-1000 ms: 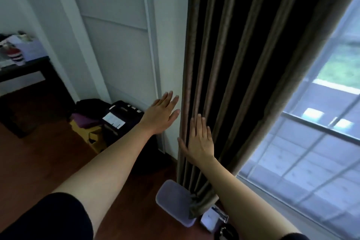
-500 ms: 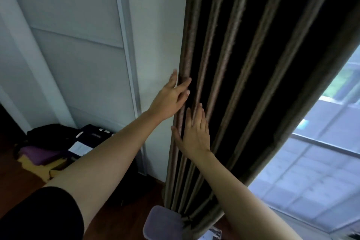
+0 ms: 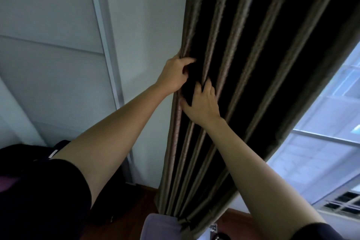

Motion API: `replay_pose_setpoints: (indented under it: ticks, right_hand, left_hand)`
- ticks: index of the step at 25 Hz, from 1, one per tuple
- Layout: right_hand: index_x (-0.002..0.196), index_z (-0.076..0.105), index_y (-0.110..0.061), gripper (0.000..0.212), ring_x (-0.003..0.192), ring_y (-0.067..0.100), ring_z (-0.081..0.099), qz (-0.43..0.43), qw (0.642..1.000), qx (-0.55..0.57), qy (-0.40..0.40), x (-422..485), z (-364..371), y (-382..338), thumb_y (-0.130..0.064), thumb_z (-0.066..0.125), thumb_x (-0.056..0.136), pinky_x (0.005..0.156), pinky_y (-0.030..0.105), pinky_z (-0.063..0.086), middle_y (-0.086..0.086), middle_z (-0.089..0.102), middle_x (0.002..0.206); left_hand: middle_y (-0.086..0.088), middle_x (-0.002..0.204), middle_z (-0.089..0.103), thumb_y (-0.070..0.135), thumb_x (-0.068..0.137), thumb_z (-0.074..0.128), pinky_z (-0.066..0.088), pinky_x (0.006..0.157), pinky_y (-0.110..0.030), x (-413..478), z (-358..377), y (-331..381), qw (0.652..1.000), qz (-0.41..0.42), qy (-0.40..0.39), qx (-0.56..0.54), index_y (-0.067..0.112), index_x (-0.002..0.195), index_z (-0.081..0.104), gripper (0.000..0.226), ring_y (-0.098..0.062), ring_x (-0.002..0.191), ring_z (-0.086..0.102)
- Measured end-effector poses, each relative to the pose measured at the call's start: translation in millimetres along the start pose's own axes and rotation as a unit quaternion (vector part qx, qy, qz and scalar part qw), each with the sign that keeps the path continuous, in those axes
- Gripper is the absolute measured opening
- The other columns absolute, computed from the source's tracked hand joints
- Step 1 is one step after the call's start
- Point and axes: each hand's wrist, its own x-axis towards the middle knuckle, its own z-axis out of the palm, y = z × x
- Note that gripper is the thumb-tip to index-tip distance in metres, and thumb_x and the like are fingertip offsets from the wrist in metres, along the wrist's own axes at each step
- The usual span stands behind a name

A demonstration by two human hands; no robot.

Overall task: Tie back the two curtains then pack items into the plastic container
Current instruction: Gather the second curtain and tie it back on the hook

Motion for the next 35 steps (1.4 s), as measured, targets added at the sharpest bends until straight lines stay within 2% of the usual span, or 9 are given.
replay_pose_setpoints:
  ticks: [8, 12, 15, 19, 23, 27, 29, 32, 35]
  right_hand:
    - [0.149, 0.004, -0.009, 0.092, 0.138, 0.032, 0.022, 0.04, 0.988, 0.016, -0.151, -54.2, 81.2, 33.5, -0.036, 0.06, 0.081, 0.111, 0.04, 0.032, 0.008, 0.005, 0.155]
    - [0.149, 0.004, -0.015, 0.093, 0.139, 0.033, 0.023, 0.035, 0.98, 0.014, -0.196, -75.3, 104.4, 42.9, -0.033, 0.063, 0.079, 0.11, 0.042, 0.034, 0.007, 0.005, 0.155]
    - [0.149, 0.003, -0.015, 0.094, 0.138, 0.033, 0.024, 0.022, 0.978, 0.01, -0.207, -85.7, 108.3, 39.2, -0.033, 0.063, 0.079, 0.109, 0.043, 0.035, 0.008, 0.005, 0.156]
    - [0.149, 0.001, -0.013, 0.094, 0.138, 0.034, 0.023, -0.015, 0.978, -0.004, -0.206, -93.4, 104.9, 38.0, -0.034, 0.061, 0.081, 0.111, 0.042, 0.032, 0.01, 0.003, 0.157]
    - [0.149, 0.0, -0.011, 0.093, 0.142, 0.033, 0.014, -0.028, 0.974, -0.022, -0.224, -98.3, 102.6, 36.9, -0.037, 0.059, 0.083, 0.115, 0.04, 0.024, 0.011, -0.002, 0.158]
    - [0.149, -0.002, -0.013, 0.096, 0.144, 0.032, 0.005, -0.032, 0.96, -0.012, -0.278, -100.8, 96.8, 35.0, -0.043, 0.059, 0.083, 0.117, 0.041, 0.018, 0.009, -0.008, 0.158]
    - [0.148, 0.017, -0.012, 0.084, 0.143, 0.036, 0.011, -0.076, 0.974, 0.008, -0.215, -100.2, 85.4, 39.8, -0.047, 0.054, 0.082, 0.117, 0.047, 0.019, 0.014, 0.004, 0.158]
    - [0.128, 0.052, -0.014, 0.052, 0.135, 0.041, 0.031, -0.039, 0.996, 0.043, 0.068, -85.3, 62.4, 51.3, -0.033, 0.058, 0.08, 0.109, 0.051, 0.033, 0.023, 0.025, 0.147]
    - [0.135, 0.046, -0.014, 0.059, 0.14, 0.04, 0.018, 0.005, 0.995, 0.058, 0.081, -53.4, 37.0, 49.5, -0.025, 0.064, 0.081, 0.111, 0.036, 0.022, 0.025, 0.009, 0.152]
  left_hand:
    - [-0.022, 0.141, 0.043, -0.012, 0.084, 0.045, 0.027, 0.1, -0.013, -30.8, 27.7, -42.1, 0.986, -0.008, -0.166, -0.021, 0.008, 0.141, 0.036, 0.061, -0.031, 0.129, 0.045]
    - [-0.022, 0.129, 0.052, -0.013, 0.083, 0.044, 0.039, 0.068, -0.003, -38.1, 28.0, -34.7, 0.975, 0.029, -0.22, -0.024, 0.017, 0.142, 0.036, 0.067, -0.011, 0.077, 0.059]
    - [-0.018, 0.135, 0.047, -0.011, 0.084, 0.044, 0.039, 0.068, -0.014, -40.1, 29.1, -32.7, 0.971, 0.048, -0.233, 0.001, 0.018, 0.14, 0.041, 0.063, -0.012, 0.074, 0.055]
    - [-0.017, 0.122, 0.052, -0.007, 0.084, 0.045, 0.041, 0.075, -0.025, -45.3, 30.2, -28.0, 0.972, 0.052, -0.227, 0.032, 0.004, 0.118, 0.055, 0.037, -0.031, 0.099, 0.058]
    - [0.0, 0.087, 0.049, 0.013, 0.085, 0.056, 0.039, 0.064, -0.025, -54.8, 27.4, -13.9, 0.973, 0.031, -0.227, -0.002, 0.004, 0.087, 0.056, 0.009, -0.023, 0.079, 0.057]
    - [-0.002, 0.076, 0.048, 0.028, 0.087, 0.061, 0.037, 0.058, -0.025, -61.7, 34.8, -5.3, 0.984, 0.038, -0.175, 0.021, 0.002, 0.074, 0.05, 0.031, -0.019, 0.064, 0.051]
    - [-0.006, 0.078, 0.046, 0.015, 0.089, 0.056, 0.035, 0.061, -0.027, -62.2, 32.5, -7.9, 0.988, 0.043, -0.147, 0.035, 0.006, 0.071, 0.046, 0.022, -0.022, 0.065, 0.05]
    - [-0.007, 0.079, 0.046, 0.008, 0.088, 0.054, 0.037, 0.062, -0.028, -63.2, 25.2, -16.6, 0.989, 0.043, -0.136, 0.036, 0.01, 0.072, 0.047, 0.017, -0.02, 0.066, 0.048]
    - [-0.006, 0.079, 0.047, 0.009, 0.088, 0.054, 0.035, 0.063, -0.025, -65.3, 22.3, -19.9, 0.988, 0.058, -0.138, 0.035, 0.007, 0.073, 0.05, 0.016, -0.017, 0.065, 0.047]
